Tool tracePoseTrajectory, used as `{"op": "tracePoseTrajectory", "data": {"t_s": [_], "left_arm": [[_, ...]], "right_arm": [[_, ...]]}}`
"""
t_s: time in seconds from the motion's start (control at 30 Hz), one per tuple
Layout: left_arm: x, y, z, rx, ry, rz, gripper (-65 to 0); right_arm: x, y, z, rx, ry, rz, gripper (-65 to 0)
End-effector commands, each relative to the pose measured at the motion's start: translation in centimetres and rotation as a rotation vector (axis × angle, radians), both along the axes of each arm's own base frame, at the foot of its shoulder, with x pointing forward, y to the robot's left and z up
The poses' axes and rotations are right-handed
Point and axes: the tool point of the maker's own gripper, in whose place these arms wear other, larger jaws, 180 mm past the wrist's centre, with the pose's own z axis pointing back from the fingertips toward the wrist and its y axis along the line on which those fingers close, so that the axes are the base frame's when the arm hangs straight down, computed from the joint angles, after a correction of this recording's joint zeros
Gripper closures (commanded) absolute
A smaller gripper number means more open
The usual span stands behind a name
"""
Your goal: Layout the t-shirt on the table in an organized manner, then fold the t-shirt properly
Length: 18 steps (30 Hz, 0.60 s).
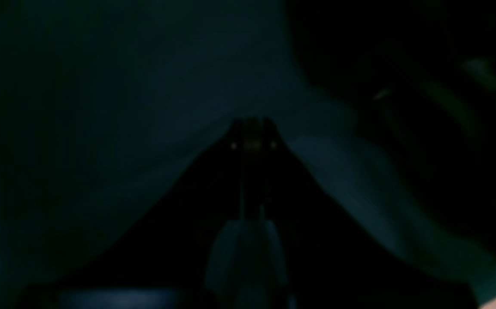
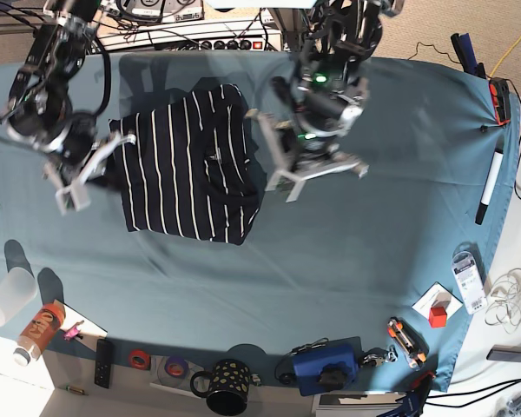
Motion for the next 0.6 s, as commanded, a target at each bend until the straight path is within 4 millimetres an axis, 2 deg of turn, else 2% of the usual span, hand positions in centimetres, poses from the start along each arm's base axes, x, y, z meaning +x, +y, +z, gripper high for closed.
{"op": "tracePoseTrajectory", "data": {"t_s": [0.0,0.1,0.2,0.37,0.57], "left_arm": [[0.8,0.8,1.4,-0.014,-0.049,0.035,0.0],[0.7,4.0,1.6,-0.022,-0.050,0.127,0.0],[-0.3,6.6,1.0,-0.043,-0.017,0.133,0.0],[-3.0,11.7,-0.9,0.021,0.074,0.161,0.0],[-6.7,16.5,-1.5,0.027,0.176,0.250,0.0]], "right_arm": [[0.1,0.0,0.9,0.001,-0.032,0.010,0.0],[-1.6,0.1,-0.6,0.007,0.031,0.015,0.0],[-3.1,0.5,-1.6,0.029,0.075,0.022,0.0],[-5.9,0.4,-3.6,0.020,0.182,0.026,0.0],[-10.2,1.7,-4.9,0.053,0.302,0.069,0.0]]}}
